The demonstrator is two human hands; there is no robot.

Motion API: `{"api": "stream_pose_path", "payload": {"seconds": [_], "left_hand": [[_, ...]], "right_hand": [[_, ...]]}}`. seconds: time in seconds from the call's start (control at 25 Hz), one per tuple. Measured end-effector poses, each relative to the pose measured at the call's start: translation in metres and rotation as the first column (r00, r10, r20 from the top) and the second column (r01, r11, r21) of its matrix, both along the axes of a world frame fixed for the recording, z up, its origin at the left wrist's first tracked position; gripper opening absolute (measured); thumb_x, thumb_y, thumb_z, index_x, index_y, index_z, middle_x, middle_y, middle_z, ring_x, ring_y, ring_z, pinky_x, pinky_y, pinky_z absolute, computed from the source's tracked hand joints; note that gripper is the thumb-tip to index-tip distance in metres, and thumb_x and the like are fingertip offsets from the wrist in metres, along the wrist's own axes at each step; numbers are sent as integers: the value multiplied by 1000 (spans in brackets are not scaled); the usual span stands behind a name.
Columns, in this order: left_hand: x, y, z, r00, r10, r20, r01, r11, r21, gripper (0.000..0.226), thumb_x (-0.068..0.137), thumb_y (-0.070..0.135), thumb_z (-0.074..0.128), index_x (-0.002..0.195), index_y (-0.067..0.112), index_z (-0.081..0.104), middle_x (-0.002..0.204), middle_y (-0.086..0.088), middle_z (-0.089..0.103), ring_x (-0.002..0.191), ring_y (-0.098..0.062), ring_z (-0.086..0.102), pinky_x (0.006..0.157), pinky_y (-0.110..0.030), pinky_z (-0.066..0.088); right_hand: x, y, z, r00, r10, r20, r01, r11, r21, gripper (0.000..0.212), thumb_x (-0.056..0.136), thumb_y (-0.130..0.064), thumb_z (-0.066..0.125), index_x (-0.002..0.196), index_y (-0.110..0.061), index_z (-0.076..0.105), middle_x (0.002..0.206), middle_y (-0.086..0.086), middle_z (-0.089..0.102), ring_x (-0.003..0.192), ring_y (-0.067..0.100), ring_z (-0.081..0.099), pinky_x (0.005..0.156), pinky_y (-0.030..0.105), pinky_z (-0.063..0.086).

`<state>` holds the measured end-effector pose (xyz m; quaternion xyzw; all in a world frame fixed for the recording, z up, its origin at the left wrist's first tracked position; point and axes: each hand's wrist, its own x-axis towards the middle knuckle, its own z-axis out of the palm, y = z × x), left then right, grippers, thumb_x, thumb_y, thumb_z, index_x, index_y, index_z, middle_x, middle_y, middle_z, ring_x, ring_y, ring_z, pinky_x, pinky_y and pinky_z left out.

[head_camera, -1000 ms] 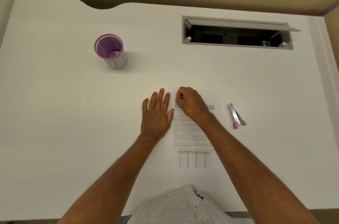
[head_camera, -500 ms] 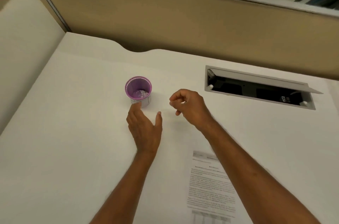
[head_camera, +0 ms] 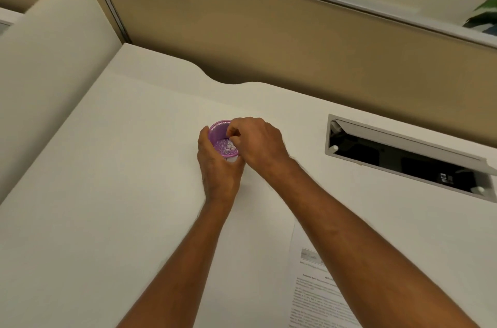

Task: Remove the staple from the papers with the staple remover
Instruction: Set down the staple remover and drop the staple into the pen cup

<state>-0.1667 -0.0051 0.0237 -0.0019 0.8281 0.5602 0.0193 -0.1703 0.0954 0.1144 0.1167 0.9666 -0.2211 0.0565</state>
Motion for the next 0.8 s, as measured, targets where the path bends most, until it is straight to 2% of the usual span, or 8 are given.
{"api": "stream_pose_path", "payload": {"seconds": [0.32, 0.48, 0.6, 0.68, 0.72, 0.8], "left_hand": [[-2, -2, -5, 1000, 13, -9, -13, 1000, 23, 94, 78, 36, 87, 153, 9, 36, 150, -14, 50, 134, -31, 52, 106, -51, 54], [1, -2, -4, 999, 17, -27, -18, 1000, -16, 96, 77, 35, 89, 153, 11, 35, 151, -13, 49, 135, -30, 51, 106, -48, 54], [3, -4, -2, 999, 14, -43, -17, 997, -79, 102, 77, 37, 89, 156, 12, 30, 156, -13, 44, 141, -29, 46, 109, -42, 51], [10, -6, 0, 998, 31, -59, -39, 990, -136, 107, 75, 38, 90, 157, 13, 27, 158, -12, 41, 144, -29, 42, 108, -37, 46], [18, -8, 2, 996, 50, -70, -62, 981, -182, 107, 75, 38, 90, 157, 12, 27, 159, -13, 39, 145, -30, 40, 109, -37, 44], [44, -9, 4, 991, 91, -97, -116, 949, -292, 99, 78, 38, 86, 155, 9, 31, 159, -16, 39, 146, -33, 38, 114, -46, 41]], "right_hand": [[0, 1, -9, 1000, -30, -6, 30, 999, -44, 26, 104, -25, 58, 128, -18, 68, 126, 5, 71, 110, 22, 67, 95, 30, 58], [8, 2, -10, 991, -90, -94, 79, 990, -117, 23, 102, -24, 63, 122, -18, 70, 122, 4, 72, 106, 19, 68, 87, 23, 54], [28, 4, -9, 944, -237, -230, 178, 952, -248, 15, 100, -21, 67, 113, -18, 72, 114, 1, 74, 99, 13, 67, 84, 21, 56], [52, 9, -9, 902, -340, -265, 242, 908, -342, 12, 99, -19, 67, 110, -18, 73, 112, -1, 74, 95, 10, 66, 83, 20, 58], [71, 12, -9, 882, -387, -269, 271, 883, -383, 11, 100, -19, 67, 110, -19, 72, 111, -3, 73, 92, 9, 66, 81, 16, 56], [121, 18, -13, 832, -489, -263, 345, 826, -445, 12, 100, -19, 66, 110, -23, 71, 114, -9, 68, 88, 4, 65, 74, 7, 51]]}}
